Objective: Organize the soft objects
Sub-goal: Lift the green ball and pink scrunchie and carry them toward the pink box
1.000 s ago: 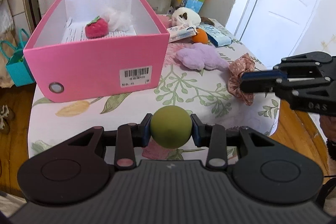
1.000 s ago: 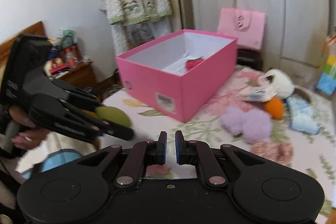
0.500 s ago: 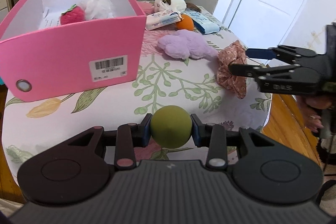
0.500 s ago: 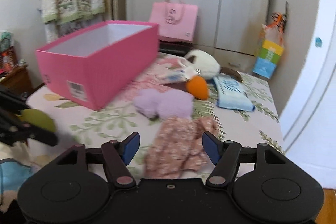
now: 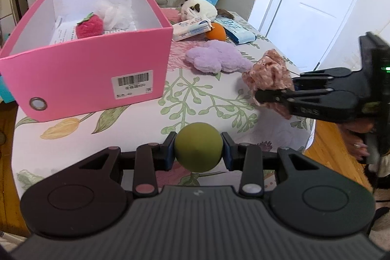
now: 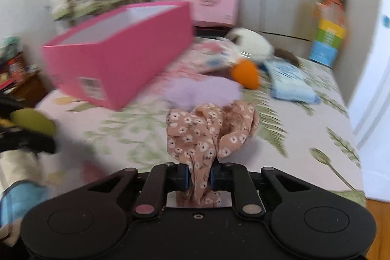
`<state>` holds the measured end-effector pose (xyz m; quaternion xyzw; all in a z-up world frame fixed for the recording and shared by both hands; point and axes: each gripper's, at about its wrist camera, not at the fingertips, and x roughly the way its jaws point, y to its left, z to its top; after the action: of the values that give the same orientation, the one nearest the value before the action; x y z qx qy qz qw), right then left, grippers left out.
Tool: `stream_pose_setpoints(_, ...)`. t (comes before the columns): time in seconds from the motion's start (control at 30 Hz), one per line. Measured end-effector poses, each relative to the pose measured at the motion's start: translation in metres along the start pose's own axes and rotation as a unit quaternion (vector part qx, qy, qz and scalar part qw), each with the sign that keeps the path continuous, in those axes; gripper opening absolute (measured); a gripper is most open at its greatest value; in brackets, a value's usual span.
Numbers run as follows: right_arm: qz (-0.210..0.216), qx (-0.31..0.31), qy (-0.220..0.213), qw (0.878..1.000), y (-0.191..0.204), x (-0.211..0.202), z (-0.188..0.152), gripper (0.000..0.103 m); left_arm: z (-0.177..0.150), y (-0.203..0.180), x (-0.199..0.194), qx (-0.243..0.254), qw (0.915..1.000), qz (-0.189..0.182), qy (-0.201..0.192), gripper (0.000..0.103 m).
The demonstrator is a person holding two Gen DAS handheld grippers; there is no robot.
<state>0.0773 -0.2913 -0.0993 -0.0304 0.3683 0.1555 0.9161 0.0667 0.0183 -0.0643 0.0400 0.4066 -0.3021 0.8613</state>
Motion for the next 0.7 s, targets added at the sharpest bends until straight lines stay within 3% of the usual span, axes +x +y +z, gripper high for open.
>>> stream_pose_setpoints(0.43,0.147,-0.077,0.016,0.986,0.082,-0.037,0.034,0.018,-0.001,0.019,-0.034,-0.007,0.9996,0.016,-0.021,0.037)
stream_pose_setpoints(0.7,0.159,-0.119,-0.037,0.979,0.108,-0.042,0.071,0.020,0.026,0.031,-0.067,0.005,0.9958,0.037,-0.083,0.037)
